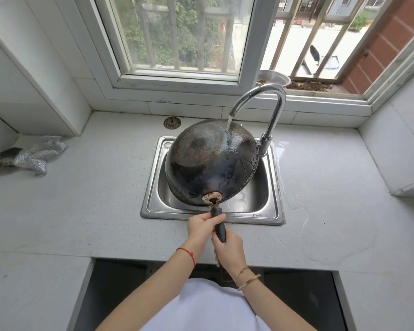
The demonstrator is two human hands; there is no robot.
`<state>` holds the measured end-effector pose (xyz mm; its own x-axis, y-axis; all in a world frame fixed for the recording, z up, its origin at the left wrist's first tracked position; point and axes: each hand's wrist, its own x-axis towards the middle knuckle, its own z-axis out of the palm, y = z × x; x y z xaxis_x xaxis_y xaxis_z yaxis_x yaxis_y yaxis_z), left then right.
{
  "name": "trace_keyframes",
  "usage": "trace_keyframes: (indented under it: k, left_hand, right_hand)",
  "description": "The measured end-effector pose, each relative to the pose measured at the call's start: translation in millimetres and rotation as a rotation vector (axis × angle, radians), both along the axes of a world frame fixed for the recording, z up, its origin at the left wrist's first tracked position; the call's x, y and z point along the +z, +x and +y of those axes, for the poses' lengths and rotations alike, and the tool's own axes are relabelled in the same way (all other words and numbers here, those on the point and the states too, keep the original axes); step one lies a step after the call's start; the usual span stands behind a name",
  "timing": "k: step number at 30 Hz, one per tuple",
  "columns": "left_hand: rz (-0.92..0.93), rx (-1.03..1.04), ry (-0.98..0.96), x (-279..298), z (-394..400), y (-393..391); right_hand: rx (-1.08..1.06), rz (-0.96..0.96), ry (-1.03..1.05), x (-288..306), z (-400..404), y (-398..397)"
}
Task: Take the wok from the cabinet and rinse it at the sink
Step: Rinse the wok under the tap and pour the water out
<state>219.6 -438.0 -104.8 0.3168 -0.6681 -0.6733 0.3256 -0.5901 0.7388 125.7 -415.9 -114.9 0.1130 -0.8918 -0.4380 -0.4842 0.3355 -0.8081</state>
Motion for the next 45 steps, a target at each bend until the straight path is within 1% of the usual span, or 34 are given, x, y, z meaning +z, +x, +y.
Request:
trace_keyframes:
  k: [17,26,33,45]
  left_hand:
    - [-0.045,-0.002,-0.002,8.4,-0.6,1.3]
    - [0.009,0.014,-0.031,14.2,0.4,9.1]
    - [0.016,0.024,-0.038,17.4,-0.3,13.0]
    - [-0.066,-0.002,-0.032,24.6,-14.6,22.2]
  right_hand:
    - [0.007,0.006,-0.014,5.8,-2.5,0.9]
    - [0.015,-0.015,-0.046,11.1,-3.6,5.2]
    - [0.032,-0.023,-0.054,13.8,-5.1,8.4]
    - [0.010,-0.090,-0.051,18.2,-16.2,19.3]
